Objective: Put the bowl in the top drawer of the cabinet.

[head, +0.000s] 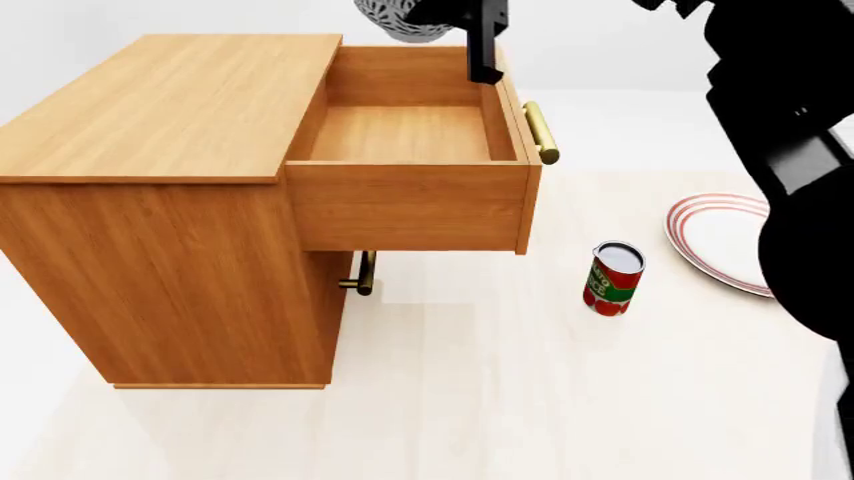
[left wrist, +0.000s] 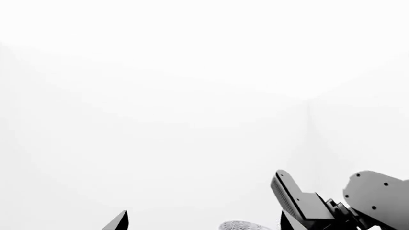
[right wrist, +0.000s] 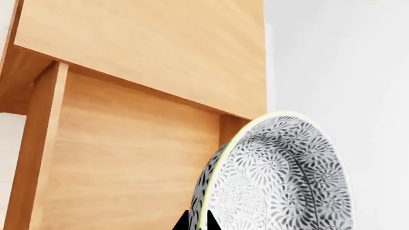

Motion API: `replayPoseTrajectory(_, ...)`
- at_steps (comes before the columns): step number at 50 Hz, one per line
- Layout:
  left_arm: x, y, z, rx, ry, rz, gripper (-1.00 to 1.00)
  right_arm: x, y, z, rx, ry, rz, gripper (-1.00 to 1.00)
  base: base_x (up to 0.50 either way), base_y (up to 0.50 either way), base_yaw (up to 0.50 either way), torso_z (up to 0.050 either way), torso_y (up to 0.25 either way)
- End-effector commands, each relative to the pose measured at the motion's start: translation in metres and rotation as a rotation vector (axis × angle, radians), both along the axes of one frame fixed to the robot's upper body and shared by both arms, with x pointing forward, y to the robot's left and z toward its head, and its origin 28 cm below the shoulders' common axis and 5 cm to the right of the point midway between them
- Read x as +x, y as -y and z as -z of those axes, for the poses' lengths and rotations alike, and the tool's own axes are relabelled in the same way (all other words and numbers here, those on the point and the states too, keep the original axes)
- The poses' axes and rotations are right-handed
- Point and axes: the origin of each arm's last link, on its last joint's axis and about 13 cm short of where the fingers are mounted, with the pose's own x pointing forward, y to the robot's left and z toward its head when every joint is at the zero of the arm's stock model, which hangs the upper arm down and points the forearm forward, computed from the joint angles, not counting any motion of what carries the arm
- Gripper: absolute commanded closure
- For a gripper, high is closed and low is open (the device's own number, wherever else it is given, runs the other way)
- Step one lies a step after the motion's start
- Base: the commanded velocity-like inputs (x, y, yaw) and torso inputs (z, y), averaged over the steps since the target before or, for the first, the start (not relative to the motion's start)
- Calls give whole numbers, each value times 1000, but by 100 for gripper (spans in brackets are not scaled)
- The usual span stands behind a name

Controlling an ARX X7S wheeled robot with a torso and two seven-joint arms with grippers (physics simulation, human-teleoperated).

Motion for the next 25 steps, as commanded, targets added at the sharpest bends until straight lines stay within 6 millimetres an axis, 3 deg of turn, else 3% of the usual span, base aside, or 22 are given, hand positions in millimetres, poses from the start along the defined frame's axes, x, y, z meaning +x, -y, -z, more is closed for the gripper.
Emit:
replayPoseTrajectory(1,0,0,-1,9,10,5,-100,-5,-4,-8,5,16,-31,100,0,0,0,0,0)
replayPoseTrajectory(17,0,-1,0,6,16,2,-100,-7,-3,-12,-7,24,-13,100,0,0,0,0,0)
replayPoseTrajectory(25,0,-2,0,3,20,-2,-100,-8,-4,-13,-11,19,-15,100,0,0,0,0,-118)
